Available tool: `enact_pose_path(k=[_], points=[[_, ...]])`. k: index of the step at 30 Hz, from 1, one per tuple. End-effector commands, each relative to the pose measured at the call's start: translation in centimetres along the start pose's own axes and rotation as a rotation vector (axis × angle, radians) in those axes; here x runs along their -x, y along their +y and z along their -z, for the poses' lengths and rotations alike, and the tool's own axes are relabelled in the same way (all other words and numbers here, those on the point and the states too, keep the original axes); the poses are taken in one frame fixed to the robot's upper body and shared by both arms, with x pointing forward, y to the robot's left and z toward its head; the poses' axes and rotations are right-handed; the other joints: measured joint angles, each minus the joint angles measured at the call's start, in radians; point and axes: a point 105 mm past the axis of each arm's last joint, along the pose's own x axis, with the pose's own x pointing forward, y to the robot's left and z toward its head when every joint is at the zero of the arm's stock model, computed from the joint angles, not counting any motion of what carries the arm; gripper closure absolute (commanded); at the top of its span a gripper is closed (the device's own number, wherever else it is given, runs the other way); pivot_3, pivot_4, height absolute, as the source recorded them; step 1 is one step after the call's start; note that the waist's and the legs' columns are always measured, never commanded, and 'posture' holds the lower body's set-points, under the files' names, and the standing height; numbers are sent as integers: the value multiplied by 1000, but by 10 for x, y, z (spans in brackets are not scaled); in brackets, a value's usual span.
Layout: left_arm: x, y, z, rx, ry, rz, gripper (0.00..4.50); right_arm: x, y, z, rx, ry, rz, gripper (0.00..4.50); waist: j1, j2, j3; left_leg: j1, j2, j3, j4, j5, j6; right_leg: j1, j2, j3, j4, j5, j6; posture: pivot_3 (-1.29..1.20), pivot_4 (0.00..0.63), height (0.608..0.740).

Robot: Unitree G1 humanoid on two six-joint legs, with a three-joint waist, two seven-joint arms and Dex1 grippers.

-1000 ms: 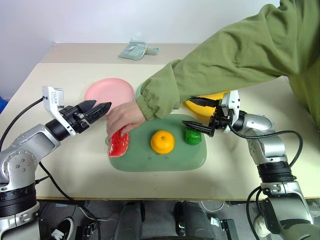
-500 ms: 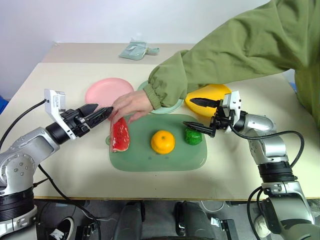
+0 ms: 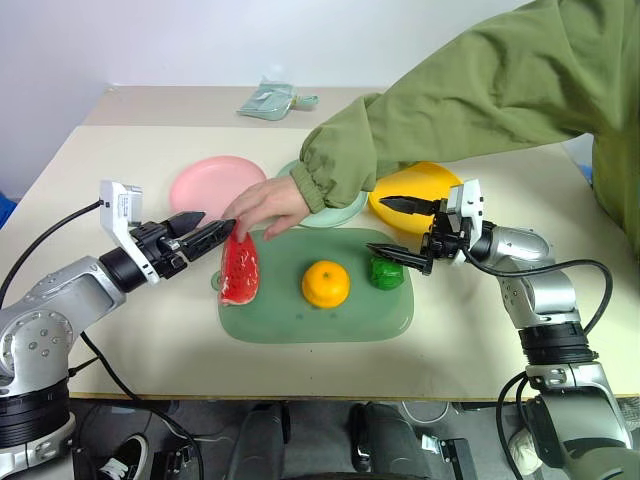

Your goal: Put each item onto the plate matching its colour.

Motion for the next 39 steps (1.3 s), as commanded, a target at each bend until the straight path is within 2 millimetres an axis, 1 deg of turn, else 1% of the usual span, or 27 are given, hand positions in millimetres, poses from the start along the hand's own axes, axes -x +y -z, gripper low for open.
enact_pose_path(k=[1, 18, 25, 26, 29, 35, 39], points=[[0, -8, -5, -24, -14, 25, 34, 1, -4, -19, 54, -38, 8, 0, 0, 0, 0, 0, 0, 0, 0, 0, 0, 0, 0, 0, 0, 0, 0, 0, 150, 740], [1, -7, -2, -21, -4, 16, 34, 2, -4, -19, 51, -37, 4, 0, 0, 0, 0, 0, 0, 0, 0, 0, 0, 0, 0, 0, 0, 0, 0, 0, 150, 740], [-2, -9, 3, -36, 12, 6, 34, 1, -2, -21, 48, -38, -3, 0, 0, 0, 0, 0, 0, 0, 0, 0, 0, 0, 0, 0, 0, 0, 0, 0, 150, 740], [-4, -7, 5, -38, 17, -16, 34, 1, -2, -21, 49, -36, -4, 0, 1, 0, 0, 0, 0, 0, 0, 0, 0, 0, 0, 0, 0, 0, 0, 0, 150, 740], [-7, -10, 6, -20, 16, -28, 34, 2, -2, -21, 47, -33, -4, 0, 1, 0, 0, 0, 0, 0, 0, 0, 0, 0, 0, 0, 0, 0, 0, 0, 150, 740], [-15, -13, 22, -66, 107, -99, 34, 2, -2, -19, 44, -30, -4, 0, 1, 0, 0, 0, 0, 0, 0, 0, 0, 0, 0, 0, 0, 0, 0, 0, 150, 740], [-19, -13, 26, -115, 133, -153, 34, 2, -2, -18, 42, -28, -6, 0, 1, 0, 0, 0, 0, 0, 0, 0, 0, 0, 0, 0, 0, 0, 0, 0, 150, 740]])
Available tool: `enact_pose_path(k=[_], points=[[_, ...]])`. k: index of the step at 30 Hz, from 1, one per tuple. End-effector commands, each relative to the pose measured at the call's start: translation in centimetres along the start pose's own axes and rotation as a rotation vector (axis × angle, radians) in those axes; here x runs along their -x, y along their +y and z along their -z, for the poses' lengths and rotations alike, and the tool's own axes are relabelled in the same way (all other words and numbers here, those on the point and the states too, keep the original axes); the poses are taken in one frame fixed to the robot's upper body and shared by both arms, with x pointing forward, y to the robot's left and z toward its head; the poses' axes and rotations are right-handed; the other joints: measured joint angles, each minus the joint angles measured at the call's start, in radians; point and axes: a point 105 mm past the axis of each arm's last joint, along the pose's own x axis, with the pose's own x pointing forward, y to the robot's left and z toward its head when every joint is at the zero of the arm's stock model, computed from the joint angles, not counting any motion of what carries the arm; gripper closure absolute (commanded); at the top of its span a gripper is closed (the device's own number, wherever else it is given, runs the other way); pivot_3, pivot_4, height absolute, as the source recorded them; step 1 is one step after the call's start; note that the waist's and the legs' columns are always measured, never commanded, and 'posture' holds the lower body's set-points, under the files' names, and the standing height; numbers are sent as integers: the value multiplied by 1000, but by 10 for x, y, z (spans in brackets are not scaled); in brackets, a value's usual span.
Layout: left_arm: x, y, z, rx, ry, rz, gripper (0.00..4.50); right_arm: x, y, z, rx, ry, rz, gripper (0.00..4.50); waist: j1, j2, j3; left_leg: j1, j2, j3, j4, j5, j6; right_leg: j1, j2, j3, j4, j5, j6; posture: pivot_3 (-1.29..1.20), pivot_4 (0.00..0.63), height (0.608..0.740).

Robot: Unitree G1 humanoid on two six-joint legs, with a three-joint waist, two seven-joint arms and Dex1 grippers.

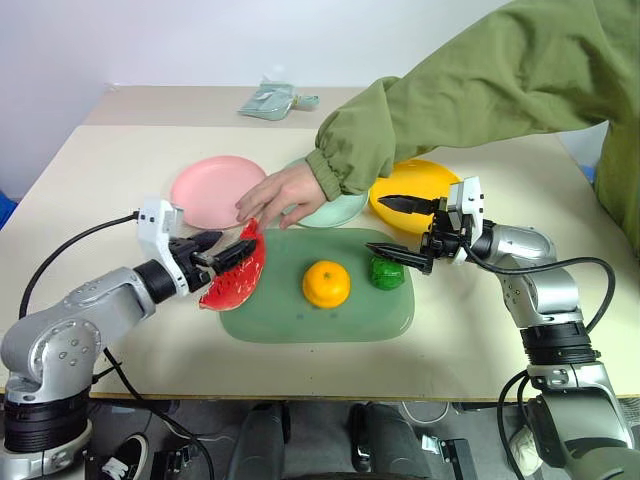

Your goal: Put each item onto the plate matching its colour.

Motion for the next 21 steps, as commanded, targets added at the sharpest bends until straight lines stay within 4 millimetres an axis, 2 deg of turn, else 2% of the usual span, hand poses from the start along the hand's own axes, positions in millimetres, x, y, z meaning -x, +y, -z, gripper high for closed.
enact_pose_path(k=[1, 5, 18, 21], points=[[-2, -4, -8, -67, -16, -43, 34, 3, -3, -15, 58, -29, 2, 0, 0, 0, 0, 0, 0, 0, 0, 0, 0, 0, 0, 0, 0, 0, 0, 0, 150, 740], [-5, 3, 2, -109, 32, -144, 34, 3, -3, -13, 59, -27, 1, 0, 0, 0, 0, 0, 0, 0, 0, 0, 0, 0, 0, 0, 0, 0, 0, 0, 150, 740], [-13, -5, 26, -111, 96, -137, 34, 8, -5, -7, 59, -24, 8, 0, 0, 0, 0, 0, 0, 0, 0, 0, 0, 0, 0, 0, 0, 0, 0, 0, 150, 740], [-13, -5, 27, -113, 97, -137, 821, 8, -6, -5, 60, -23, 12, 0, 0, 0, 0, 0, 0, 0, 0, 0, 0, 0, 0, 0, 0, 0, 0, 0, 150, 740]])
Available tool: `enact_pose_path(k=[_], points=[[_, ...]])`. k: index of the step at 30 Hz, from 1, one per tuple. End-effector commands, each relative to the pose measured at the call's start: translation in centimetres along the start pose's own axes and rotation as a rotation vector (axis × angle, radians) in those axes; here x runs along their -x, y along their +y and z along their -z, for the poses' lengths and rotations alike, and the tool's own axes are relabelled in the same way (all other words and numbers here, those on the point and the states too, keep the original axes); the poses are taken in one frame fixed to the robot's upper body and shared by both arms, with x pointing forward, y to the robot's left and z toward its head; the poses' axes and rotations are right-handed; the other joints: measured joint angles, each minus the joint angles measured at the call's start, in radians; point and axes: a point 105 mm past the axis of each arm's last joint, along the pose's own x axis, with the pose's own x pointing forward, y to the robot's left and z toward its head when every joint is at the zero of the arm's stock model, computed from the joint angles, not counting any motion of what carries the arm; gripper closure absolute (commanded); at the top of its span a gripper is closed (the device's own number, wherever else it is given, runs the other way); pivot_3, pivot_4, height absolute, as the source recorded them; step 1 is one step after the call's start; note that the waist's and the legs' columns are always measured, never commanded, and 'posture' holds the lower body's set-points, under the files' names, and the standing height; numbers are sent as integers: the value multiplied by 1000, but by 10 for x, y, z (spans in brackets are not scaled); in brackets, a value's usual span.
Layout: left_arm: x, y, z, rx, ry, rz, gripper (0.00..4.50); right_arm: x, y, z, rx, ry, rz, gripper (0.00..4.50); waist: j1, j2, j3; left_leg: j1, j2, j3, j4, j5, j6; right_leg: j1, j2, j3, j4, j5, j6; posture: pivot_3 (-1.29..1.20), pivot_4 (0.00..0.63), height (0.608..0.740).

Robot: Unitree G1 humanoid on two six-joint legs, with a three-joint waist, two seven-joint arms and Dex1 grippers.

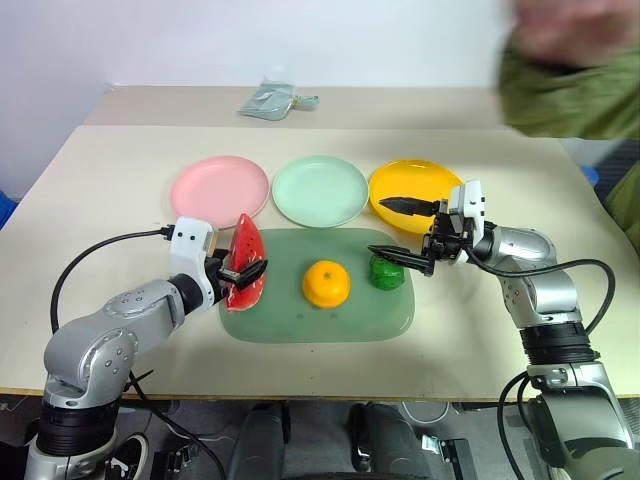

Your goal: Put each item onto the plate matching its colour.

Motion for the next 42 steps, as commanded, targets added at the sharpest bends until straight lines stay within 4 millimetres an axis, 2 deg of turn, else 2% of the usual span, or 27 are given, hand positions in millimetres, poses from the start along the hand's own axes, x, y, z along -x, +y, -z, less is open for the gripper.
enact_pose_path(k=[1, 3, 5, 7, 12, 15, 19, 22, 25, 30, 33, 42], points=[[3, -5, -6, -34, -26, 13, 1266, 4, -5, -11, 51, -21, 18, 0, 0, 0, 0, 0, 0, 0, 0, 0, 0, 0, 0, 0, 0, 0, 0, 0, 150, 740], [3, -3, -6, -33, -30, 4, 2208, 3, -5, -11, 53, -21, 17, 0, 0, 0, 0, 0, 0, 0, 0, 0, 0, 0, 0, 0, 0, 0, 0, 0, 150, 740], [3, -4, -6, -41, -28, 15, 2923, 2, -5, -11, 56, -20, 17, 0, 0, 0, 0, 0, 0, 0, 0, 0, 0, 0, 0, 0, 0, 0, 0, 0, 150, 740], [3, -4, -8, -31, -40, 20, 3151, 2, -5, -11, 58, -18, 15, 0, 0, 0, 0, 0, 0, 0, 0, 0, 0, 0, 0, 0, 0, 0, 0, 0, 150, 740], [2, 1, -13, -39, -66, -9, 3214, 1, -4, -11, 57, -21, 16, 0, 0, 0, 0, 0, 0, 0, 0, 0, 0, 0, 0, 0, 0, 0, 0, 0, 150, 740], [2, 3, -31, -50, -138, -16, 3214, 1, -5, -13, 59, -25, 17, 0, 1, 0, 0, 0, 0, 0, 0, 0, 0, 0, 0, 0, 0, 0, 0, 0, 150, 740], [1, 11, -67, -36, -268, -39, 3214, 0, -5, -19, 49, -51, 16, 0, 1, 0, 0, 0, 0, 0, 0, 0, 0, 0, 0, 0, 0, 0, 0, 0, 150, 740], [-4, 27, -91, -28, -331, -98, 3214, -5, -4, -22, 55, -61, 10, 0, 1, 0, 0, 0, 0, 0, 0, 0, 0, 0, 0, 0, 0, 0, 0, 0, 150, 740], [-16, 48, -104, -58, -349, -178, 3214, -11, -4, -28, 64, -84, 11, 0, -1, 0, 0, 0, 0, 0, 0, 0, 0, 0, 0, 0, 1, 0, 0, 0, 150, 740], [-42, 78, -118, -30, -399, -253, 3214, -14, -4, -31, 64, -98, 15, 0, 2, -1, 0, 0, 0, 0, 0, 0, 0, 0, 1, 0, 0, 0, 0, 0, 150, 740], [-55, 82, -120, -21, -401, -233, 3214, -13, -2, -33, 58, -107, 10, 0, 3, -1, 0, -1, 0, 0, 1, 0, 0, 0, 0, -1, 0, 0, 1, 0, 150, 740], [-84, 102, -109, -1, -381, -257, 3214, -11, 6, -36, 39, -115, -6, 0, 0, -1, 0, -1, 0, 0, 1, 0, 0, 0, 0, -1, 1, 0, 1, 0, 150, 740]])
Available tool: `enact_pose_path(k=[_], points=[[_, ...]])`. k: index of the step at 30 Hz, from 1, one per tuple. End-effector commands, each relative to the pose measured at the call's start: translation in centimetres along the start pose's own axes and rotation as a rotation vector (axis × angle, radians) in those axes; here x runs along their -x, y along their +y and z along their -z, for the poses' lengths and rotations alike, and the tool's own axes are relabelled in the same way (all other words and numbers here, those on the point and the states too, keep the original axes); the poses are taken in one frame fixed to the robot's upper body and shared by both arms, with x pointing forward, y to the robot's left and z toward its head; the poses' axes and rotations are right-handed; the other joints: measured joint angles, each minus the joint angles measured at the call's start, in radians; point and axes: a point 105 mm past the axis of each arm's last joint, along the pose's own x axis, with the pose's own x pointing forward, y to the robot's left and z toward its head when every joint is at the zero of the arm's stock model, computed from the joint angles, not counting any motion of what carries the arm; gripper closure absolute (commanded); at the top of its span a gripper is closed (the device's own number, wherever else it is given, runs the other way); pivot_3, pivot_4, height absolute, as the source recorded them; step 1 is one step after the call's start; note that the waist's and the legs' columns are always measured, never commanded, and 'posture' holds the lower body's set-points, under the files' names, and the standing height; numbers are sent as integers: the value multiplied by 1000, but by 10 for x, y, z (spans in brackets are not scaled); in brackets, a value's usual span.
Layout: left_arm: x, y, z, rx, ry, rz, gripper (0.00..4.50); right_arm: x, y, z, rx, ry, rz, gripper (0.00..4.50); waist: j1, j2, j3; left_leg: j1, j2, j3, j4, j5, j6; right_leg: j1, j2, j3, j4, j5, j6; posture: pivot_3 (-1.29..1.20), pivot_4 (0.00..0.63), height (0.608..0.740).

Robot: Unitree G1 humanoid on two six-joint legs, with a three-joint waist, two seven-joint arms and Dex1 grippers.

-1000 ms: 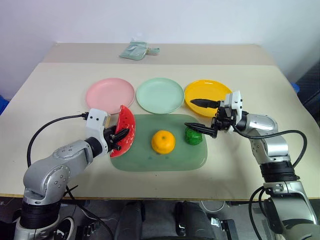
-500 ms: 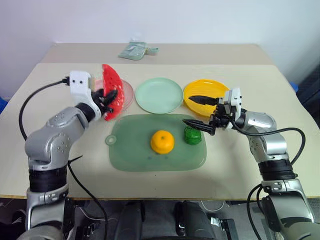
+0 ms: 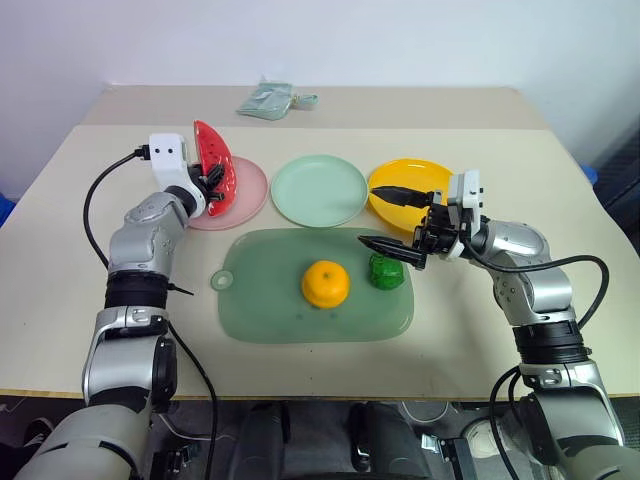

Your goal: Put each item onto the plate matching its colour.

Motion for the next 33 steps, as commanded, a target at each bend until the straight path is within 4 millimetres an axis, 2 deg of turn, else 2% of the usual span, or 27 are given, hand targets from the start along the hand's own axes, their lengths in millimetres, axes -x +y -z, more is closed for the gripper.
enact_pose_path(k=[1, 3, 4, 7, 8, 14, 18, 25, 26, 33], points=[[-5, 3, -11, -16, -49, 3, 3214, 4, -1, -14, 39, -28, 8, 0, -1, 0, 0, 0, 0, 0, 0, 0, 0, 0, 0, 0, 0, 0, 0, 0, 150, 740], [-7, 7, -6, -28, -38, -12, 2175, 6, -2, -12, 37, -21, 14, 0, -1, 0, 0, 0, 0, 0, 0, 0, 0, 0, 0, 0, 0, 0, 0, 0, 150, 740], [-7, 6, -6, -34, -38, -1, 1793, 8, -3, -11, 35, -16, 17, 0, -1, 0, 0, 0, 0, 0, 0, 0, 0, 0, 0, 0, 0, 0, 0, 0, 150, 740], [-9, 6, -11, -35, -68, 4, 295, 13, -4, -7, 35, -1, 26, 0, 0, 0, 0, 0, 0, 0, 0, 0, 0, 0, 0, 0, 0, 0, 0, 0, 150, 740], [-9, 5, -14, -31, -82, 5, 37, 15, -5, -6, 37, 2, 30, 0, 1, 0, 0, 0, 0, 0, 0, 0, 0, 0, 0, 0, 0, 0, 0, 0, 150, 740], [-2, -4, -36, -60, -137, 68, 37, 19, -6, -4, 49, 9, 46, 0, 0, 0, 0, 0, 0, 0, 0, 0, 0, 0, 0, 0, 0, 0, 0, 0, 150, 740], [12, -21, -53, -45, -179, 166, 37, 19, -5, -8, 61, 8, 54, 0, -2, 0, 0, 0, 0, 0, 0, 0, 0, 0, 0, 0, 0, 0, 0, 0, 150, 740], [31, -36, -81, -95, -244, 256, 37, 15, -3, -18, 78, 2, 63, 0, -1, 0, 0, 0, 0, 0, 0, 0, 0, 0, 0, 0, 1, 0, 0, 0, 150, 740], [34, -43, -85, -101, -269, 310, 37, 14, -4, -19, 83, 4, 62, 0, -1, 0, 0, 0, 0, 0, 0, 0, 0, 0, 0, 0, 1, 0, 0, 0, 150, 740], [58, -79, -82, -137, -260, 605, 37, 23, -5, -26, 82, 28, 59, 0, 0, 0, 0, 0, 0, 0, 0, 0, 0, 0, 0, 0, 1, 0, 0, 0, 150, 740]])
